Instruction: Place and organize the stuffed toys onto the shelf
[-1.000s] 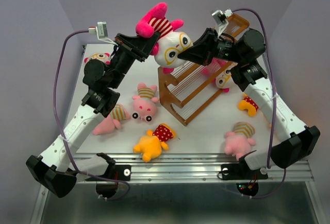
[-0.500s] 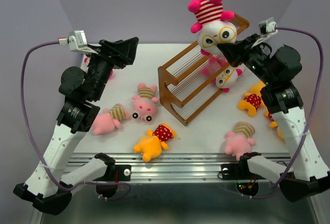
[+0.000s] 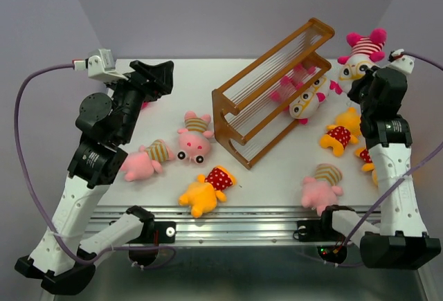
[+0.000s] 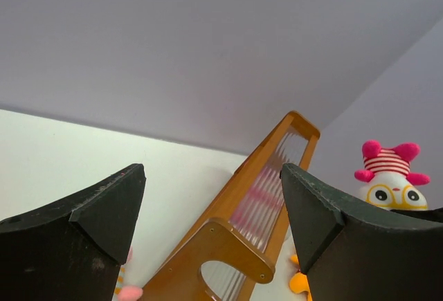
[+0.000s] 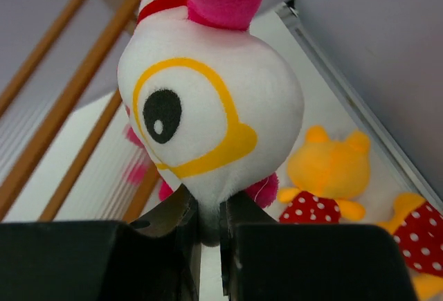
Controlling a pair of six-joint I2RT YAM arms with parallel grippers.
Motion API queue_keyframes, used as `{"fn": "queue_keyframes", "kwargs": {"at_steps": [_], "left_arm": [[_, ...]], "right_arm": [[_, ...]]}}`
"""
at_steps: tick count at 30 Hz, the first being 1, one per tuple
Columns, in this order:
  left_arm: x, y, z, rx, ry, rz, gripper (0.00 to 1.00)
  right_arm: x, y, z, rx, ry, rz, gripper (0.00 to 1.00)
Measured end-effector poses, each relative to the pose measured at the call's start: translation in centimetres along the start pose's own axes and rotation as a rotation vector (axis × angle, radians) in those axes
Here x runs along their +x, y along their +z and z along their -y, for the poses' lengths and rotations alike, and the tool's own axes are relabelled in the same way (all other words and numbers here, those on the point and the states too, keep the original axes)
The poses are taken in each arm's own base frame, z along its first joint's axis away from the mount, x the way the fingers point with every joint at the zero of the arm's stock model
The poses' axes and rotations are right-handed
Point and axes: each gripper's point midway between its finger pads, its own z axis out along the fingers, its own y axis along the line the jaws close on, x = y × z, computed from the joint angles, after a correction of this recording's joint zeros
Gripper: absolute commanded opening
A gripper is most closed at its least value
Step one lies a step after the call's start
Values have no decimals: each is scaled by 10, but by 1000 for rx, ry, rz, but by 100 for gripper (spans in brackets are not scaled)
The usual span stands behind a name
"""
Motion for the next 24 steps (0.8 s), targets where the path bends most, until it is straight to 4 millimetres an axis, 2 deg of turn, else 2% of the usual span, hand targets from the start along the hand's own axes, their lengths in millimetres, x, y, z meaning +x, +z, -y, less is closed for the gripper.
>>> {"fn": "queue_keyframes", "kwargs": {"at_steps": [1, 5, 8, 10, 13, 18, 24], "left_arm": [[1, -1, -2, -7, 3, -3, 90], [1, -5, -7, -26, 13, -6, 90], [3, -12, -12, -35, 14, -7, 90], [3, -15, -14, -39, 14, -4, 90], [4, -20, -17, -48, 13, -1, 90], [4, -24, -22, -64, 14, 2, 91], [4, -24, -23, -71, 15, 4, 91]], "right_arm": [[7, 3, 8, 23, 10, -32, 1], [35, 21, 70, 183, 85, -168, 1], [64, 27, 100, 241, 145, -301, 1], [76, 26, 99, 223, 158, -359, 1], [89, 19, 78, 106, 161, -473, 0], [94, 6, 52, -68, 85, -613, 1], [99, -20, 36, -239, -29, -664, 0]]}}
